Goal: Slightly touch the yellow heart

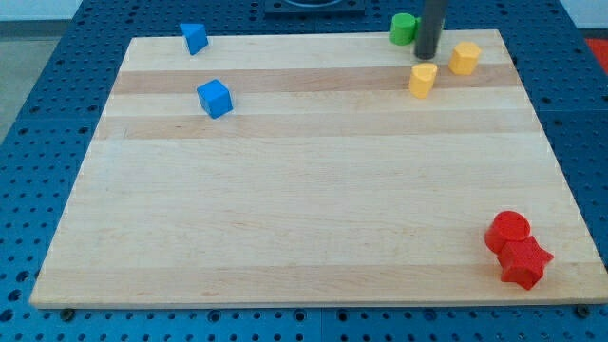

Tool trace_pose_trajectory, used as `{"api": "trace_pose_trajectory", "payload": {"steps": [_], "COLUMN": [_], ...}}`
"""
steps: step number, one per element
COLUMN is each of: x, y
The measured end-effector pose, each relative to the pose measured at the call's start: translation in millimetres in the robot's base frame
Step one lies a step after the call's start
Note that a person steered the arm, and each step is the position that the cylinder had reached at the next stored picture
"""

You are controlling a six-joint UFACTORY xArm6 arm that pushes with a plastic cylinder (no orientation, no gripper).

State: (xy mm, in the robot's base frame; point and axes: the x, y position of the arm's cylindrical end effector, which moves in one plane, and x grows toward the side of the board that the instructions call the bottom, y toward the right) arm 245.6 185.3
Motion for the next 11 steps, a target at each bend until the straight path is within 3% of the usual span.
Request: {"api": "trace_pose_trajectory", "payload": {"steps": [1,3,5,8,9,10,11], "x": [0,3,42,146,167,152,104], "y": [38,52,-29,-166,-245,-283,-280]}}
